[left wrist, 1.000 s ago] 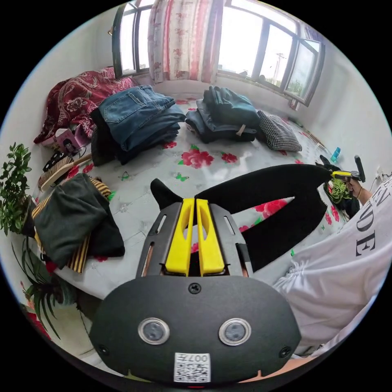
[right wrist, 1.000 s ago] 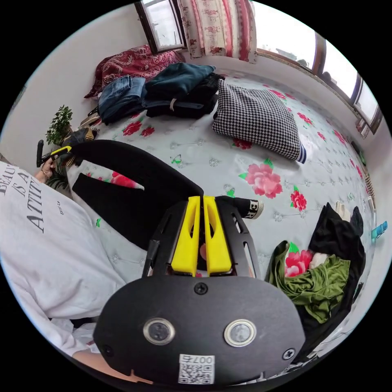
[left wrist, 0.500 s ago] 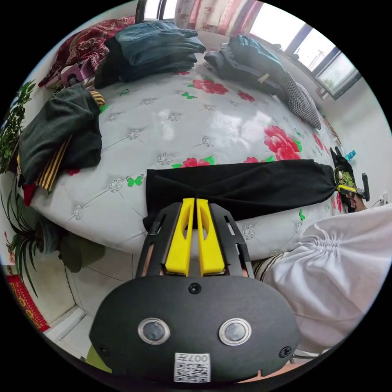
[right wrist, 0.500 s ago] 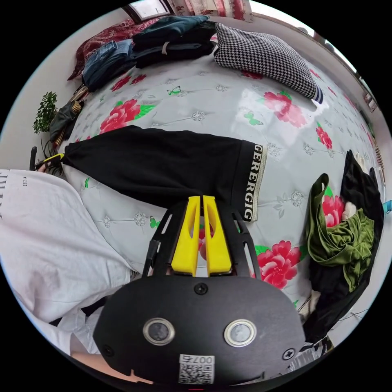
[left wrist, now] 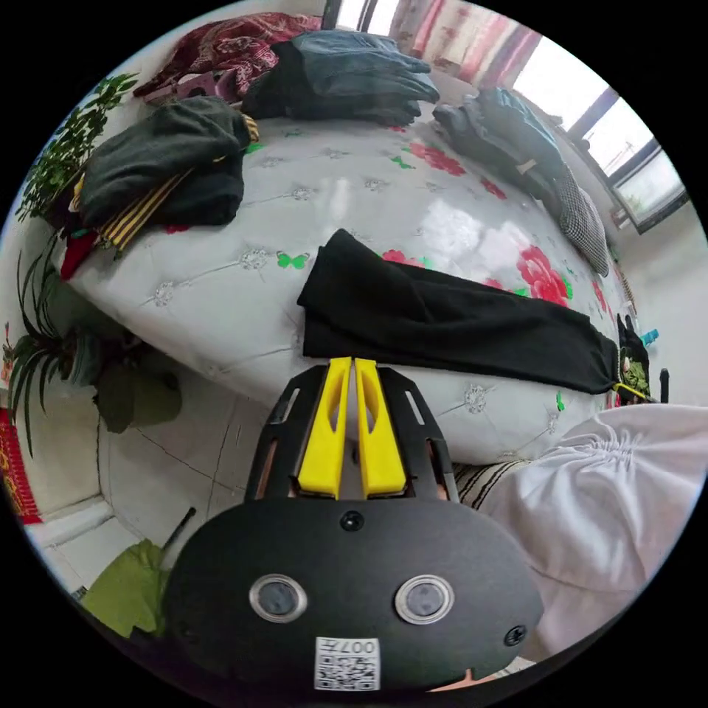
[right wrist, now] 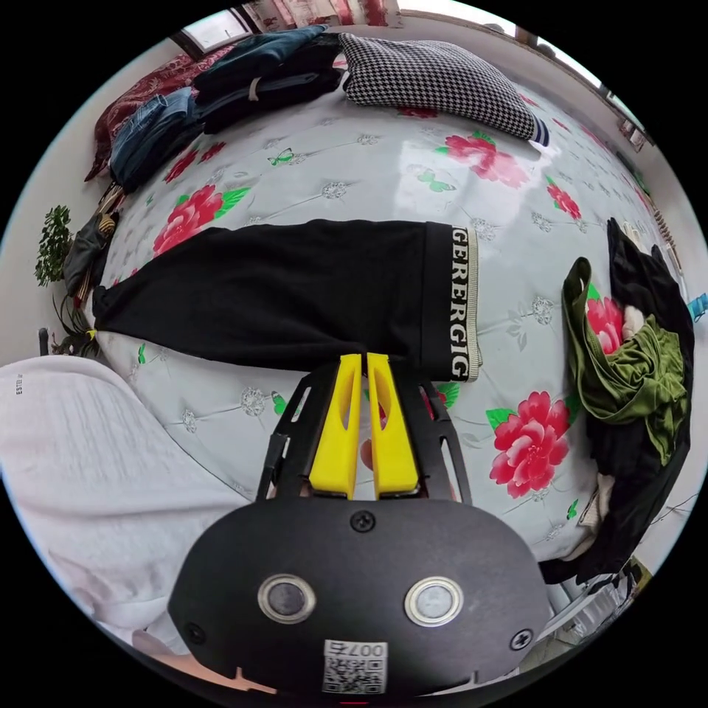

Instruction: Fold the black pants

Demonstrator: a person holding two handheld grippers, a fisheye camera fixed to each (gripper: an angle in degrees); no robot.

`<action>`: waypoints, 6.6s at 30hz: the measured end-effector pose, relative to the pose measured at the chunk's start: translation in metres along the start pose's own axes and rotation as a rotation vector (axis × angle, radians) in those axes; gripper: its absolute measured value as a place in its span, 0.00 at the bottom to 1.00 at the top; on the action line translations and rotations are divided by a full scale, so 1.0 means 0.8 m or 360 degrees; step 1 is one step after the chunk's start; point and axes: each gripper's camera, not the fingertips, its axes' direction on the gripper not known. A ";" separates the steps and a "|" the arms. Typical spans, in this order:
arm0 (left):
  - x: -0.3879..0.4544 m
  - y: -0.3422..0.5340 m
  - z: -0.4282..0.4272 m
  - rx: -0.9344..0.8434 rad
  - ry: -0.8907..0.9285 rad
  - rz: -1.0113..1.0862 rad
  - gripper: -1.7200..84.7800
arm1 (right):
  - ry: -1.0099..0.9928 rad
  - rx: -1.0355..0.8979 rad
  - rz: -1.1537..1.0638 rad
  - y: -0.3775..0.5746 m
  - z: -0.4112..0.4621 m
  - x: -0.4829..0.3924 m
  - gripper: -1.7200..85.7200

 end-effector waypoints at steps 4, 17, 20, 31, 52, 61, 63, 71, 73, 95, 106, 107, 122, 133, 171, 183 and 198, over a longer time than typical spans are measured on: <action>-0.019 -0.009 -0.020 0.0156 0.0126 -0.0165 0.09 | 0.0017 -0.0011 0.0011 -0.015 -0.002 -0.008 0.02; 0.016 -0.138 -0.022 -0.0011 -0.0049 0.0167 0.01 | 0.0038 -0.0040 0.0069 -0.053 -0.004 -0.027 0.02; -0.011 -0.112 -0.066 0.0180 0.0014 -0.0008 0.01 | 0.0030 0.0029 0.0069 -0.051 -0.015 -0.029 0.02; -0.007 -0.144 0.014 -0.0156 -0.0066 0.0085 0.04 | 0.0034 -0.0070 0.0071 -0.076 0.001 -0.041 0.02; -0.041 -0.166 -0.027 -0.0088 0.0118 -0.0030 0.02 | 0.0057 -0.0088 0.0036 -0.068 -0.015 -0.044 0.02; -0.081 -0.114 -0.013 -0.0030 0.0357 -0.0421 0.11 | 0.0047 -0.0067 0.0138 -0.015 -0.041 -0.028 0.02; -0.087 -0.107 -0.012 0.0034 0.0477 -0.0480 0.13 | -0.0002 0.0079 0.0243 0.005 -0.065 -0.018 0.02; -0.053 -0.136 0.034 -0.0098 0.0036 -0.0371 0.15 | -0.0277 0.0433 0.0302 0.033 -0.115 -0.044 0.02; -0.034 -0.138 0.039 -0.0111 -0.0145 -0.0298 0.13 | -0.0308 0.0474 0.0247 0.030 -0.124 -0.056 0.02; 0.045 -0.153 -0.054 0.0437 0.0795 0.0266 0.04 | -0.0495 0.0748 0.0251 0.119 -0.232 0.004 0.02; 0.293 -0.147 0.092 -0.0242 0.0996 0.1098 0.05 | -0.0493 0.0785 0.0447 0.206 -0.260 0.096 0.02; 0.296 -0.147 0.093 -0.0237 0.1020 0.1087 0.05 | -0.0486 0.0794 0.0476 0.219 -0.265 0.110 0.02; 0.296 -0.136 0.072 -0.0170 0.0869 0.1063 0.13 | -0.0974 0.0799 0.1120 0.256 -0.197 0.326 0.12; 0.103 -0.148 0.077 -0.0078 0.0691 -0.0056 0.12 | -0.0899 0.0657 0.1247 0.189 -0.165 0.349 0.07; -0.007 -0.225 0.136 -0.0445 0.1250 0.0300 0.18 | -0.1201 -0.0076 0.0077 0.028 -0.067 -0.021 0.13; 0.158 -0.413 0.109 -0.0302 0.1427 0.0658 0.09 | -0.1015 0.0401 -0.0179 -0.129 -0.230 0.062 0.09; 0.384 -0.502 0.167 -0.0192 0.0693 0.0943 0.13 | -0.0312 0.0779 0.0242 -0.162 -0.219 0.217 0.11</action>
